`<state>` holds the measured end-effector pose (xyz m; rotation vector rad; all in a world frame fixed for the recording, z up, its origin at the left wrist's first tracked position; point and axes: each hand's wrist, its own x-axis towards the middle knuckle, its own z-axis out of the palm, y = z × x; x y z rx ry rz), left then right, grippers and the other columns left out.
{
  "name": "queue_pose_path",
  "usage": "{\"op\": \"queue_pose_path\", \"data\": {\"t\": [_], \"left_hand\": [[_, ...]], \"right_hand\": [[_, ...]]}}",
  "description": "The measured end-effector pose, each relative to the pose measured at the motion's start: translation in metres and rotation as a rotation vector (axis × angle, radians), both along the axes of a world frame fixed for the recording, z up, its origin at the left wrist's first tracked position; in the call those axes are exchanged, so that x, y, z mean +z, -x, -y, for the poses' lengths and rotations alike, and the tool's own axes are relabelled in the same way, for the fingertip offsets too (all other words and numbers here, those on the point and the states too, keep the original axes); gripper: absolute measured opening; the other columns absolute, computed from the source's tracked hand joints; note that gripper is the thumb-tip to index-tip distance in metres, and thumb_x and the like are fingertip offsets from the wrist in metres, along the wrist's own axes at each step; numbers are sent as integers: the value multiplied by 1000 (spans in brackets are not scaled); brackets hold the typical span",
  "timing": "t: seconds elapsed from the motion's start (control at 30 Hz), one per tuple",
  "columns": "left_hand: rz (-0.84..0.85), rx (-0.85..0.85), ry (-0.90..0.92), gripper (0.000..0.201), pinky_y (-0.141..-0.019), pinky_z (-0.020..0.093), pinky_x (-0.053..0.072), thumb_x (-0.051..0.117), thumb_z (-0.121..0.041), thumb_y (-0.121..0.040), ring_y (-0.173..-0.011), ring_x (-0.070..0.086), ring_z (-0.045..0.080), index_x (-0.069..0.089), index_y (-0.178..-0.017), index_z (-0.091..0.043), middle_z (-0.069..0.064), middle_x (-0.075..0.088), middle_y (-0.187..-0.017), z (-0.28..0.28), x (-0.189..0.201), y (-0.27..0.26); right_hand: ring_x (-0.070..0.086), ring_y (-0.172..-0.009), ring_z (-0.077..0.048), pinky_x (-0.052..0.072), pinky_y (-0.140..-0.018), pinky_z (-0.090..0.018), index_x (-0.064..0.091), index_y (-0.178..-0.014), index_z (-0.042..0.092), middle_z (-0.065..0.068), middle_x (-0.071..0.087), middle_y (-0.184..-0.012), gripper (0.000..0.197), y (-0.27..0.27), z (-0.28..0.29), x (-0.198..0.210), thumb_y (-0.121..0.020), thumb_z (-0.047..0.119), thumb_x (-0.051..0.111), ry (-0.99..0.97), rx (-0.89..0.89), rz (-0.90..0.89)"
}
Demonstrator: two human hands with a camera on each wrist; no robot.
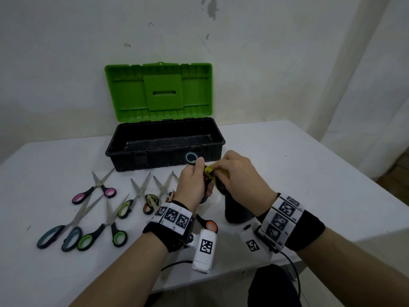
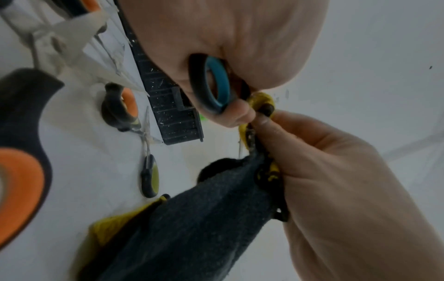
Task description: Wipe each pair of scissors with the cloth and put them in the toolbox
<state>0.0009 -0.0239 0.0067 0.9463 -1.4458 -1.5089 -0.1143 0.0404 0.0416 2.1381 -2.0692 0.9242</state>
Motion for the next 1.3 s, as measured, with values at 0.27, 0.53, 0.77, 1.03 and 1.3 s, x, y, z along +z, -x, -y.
{"op": "queue_pose_path", "data": {"t": [0.27,0.53,0.77,1.03,1.3], "left_hand": [[-27,0,-28,46,-42,26,33,38,-40,-105,-39,40,18,52,-74,-11,7,49,-49,-1,-1,-4],[4,5,-19,37,-40,25,34,40,-39,-105,-41,44,15,51,-81,-12,4,49,-53,-3,-1,-4],[-39,15,-77,42,-40,25,31,36,-39,-107,-38,38,17,51,-80,-10,5,48,-47,0,-1,-4],[-63,82,-59,41,-41,25,35,35,-40,-106,-38,40,17,50,-87,-7,5,50,-48,6,0,-9],[-74,125,-38,45,-41,25,36,34,-40,-107,-37,43,19,51,-81,-7,7,51,-49,9,2,-3]], "right_hand": [[54,-87,-23,41,-74,-30,73,-104,16,-3,52,-95,18,25,8,13,-95,18,57,62,-185,100],[55,-88,-26,42,-74,-30,72,-102,15,-5,53,-95,18,34,10,6,-95,18,56,22,-247,77],[58,-81,-18,45,-75,-25,76,-97,19,-3,62,-92,13,26,-4,4,-90,16,66,114,-45,85],[57,-83,-23,45,-71,-30,75,-101,20,-3,58,-90,15,45,-3,5,-92,20,62,124,-202,96],[59,-83,-26,51,-75,-40,75,-102,16,-8,59,-95,16,8,-5,-11,-93,19,62,53,-20,27]]}}
